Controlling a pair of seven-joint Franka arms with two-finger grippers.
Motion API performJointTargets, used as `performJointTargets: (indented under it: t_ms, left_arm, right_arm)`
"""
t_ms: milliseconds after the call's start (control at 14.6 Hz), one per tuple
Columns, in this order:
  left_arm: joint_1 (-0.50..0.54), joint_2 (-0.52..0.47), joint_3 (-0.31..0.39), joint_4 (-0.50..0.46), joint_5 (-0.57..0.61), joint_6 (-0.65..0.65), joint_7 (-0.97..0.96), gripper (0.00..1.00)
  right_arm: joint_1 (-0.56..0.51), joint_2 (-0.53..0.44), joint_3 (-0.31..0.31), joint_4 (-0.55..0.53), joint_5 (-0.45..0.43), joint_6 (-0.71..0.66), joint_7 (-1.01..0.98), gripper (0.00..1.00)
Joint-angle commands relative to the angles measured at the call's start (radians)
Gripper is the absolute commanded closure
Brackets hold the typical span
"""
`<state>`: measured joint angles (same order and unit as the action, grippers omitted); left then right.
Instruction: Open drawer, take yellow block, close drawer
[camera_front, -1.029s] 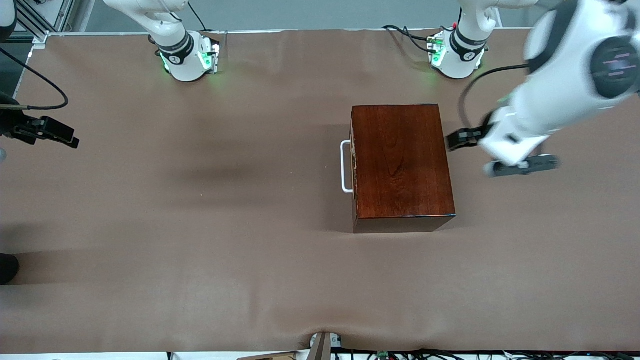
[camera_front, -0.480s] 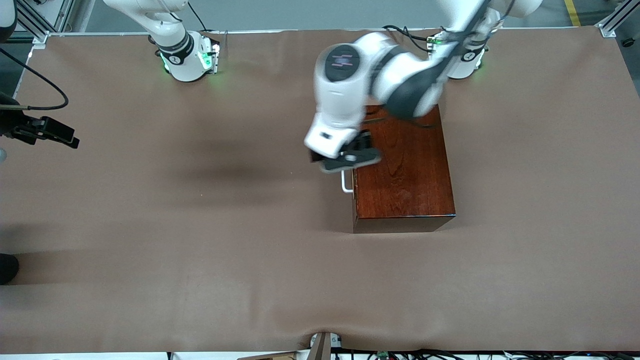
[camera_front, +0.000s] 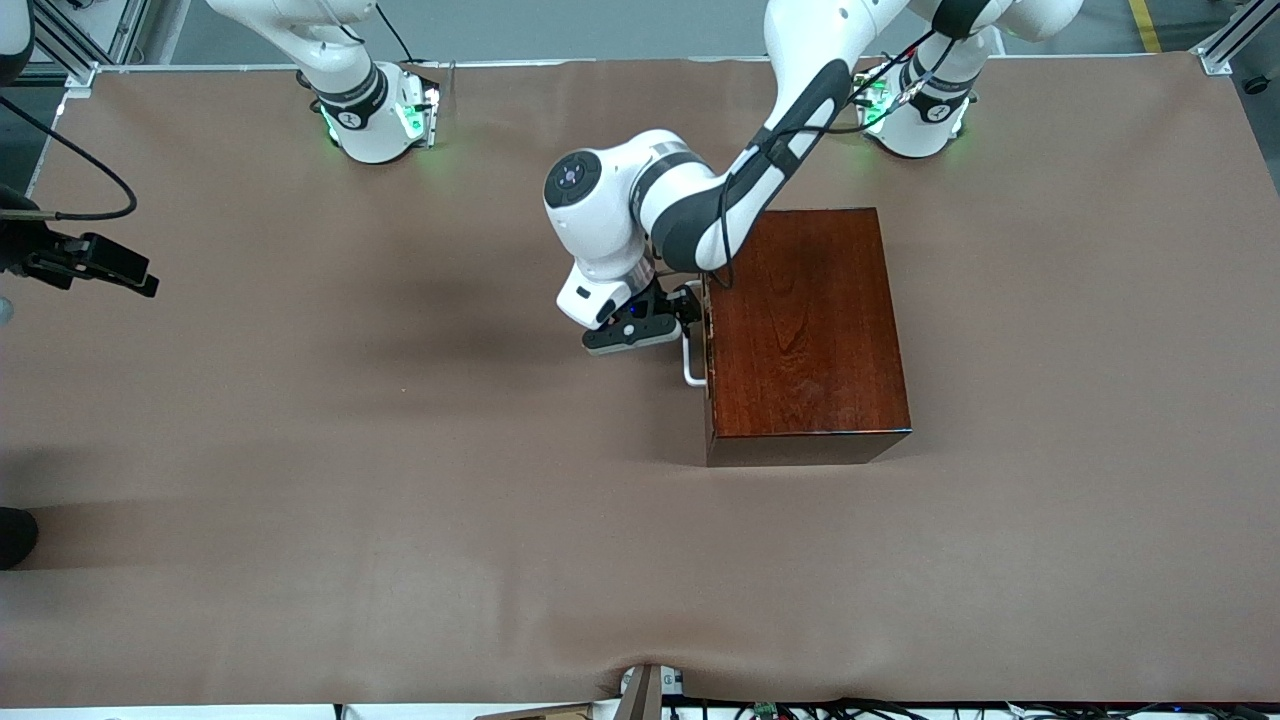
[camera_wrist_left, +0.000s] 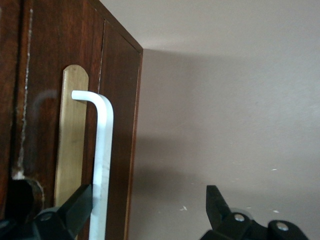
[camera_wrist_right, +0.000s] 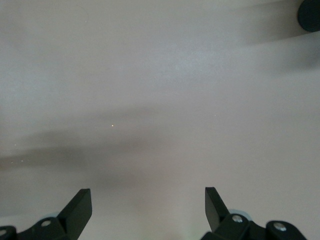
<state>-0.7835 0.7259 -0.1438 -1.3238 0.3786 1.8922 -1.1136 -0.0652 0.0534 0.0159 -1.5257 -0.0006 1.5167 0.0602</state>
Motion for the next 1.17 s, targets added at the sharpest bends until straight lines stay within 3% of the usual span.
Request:
performJointTargets:
  t_ms: [0,412,824,1098]
  left_arm:
    - [0.001,0.03,-0.002,0.052,0.019,-0.051,0.026,0.0]
    - [-0.007,0.052,-0.011,0.064,-0.052,-0.016,-0.017,0.0]
    - [-0.016,0.075,-0.017,0.07,-0.124,0.258,-0.083,0.0]
    - [-0.045,0.129,-0.02,0.144,-0.149,0.398,-0.111,0.0]
  right_arm:
    - [-0.015,-0.029,0.012,-0.027,0.002,0.007,-0.008,0.0]
    - [-0.015,-0.026,0.012,-0.027,0.002,0.013,-0.01,0.0]
    - [-0.016,-0.041,0.013,-0.062,0.002,0.056,-0.023,0.0]
    - [-0.013,-0.038,0.013,-0.051,0.002,0.051,-0.023,0.0]
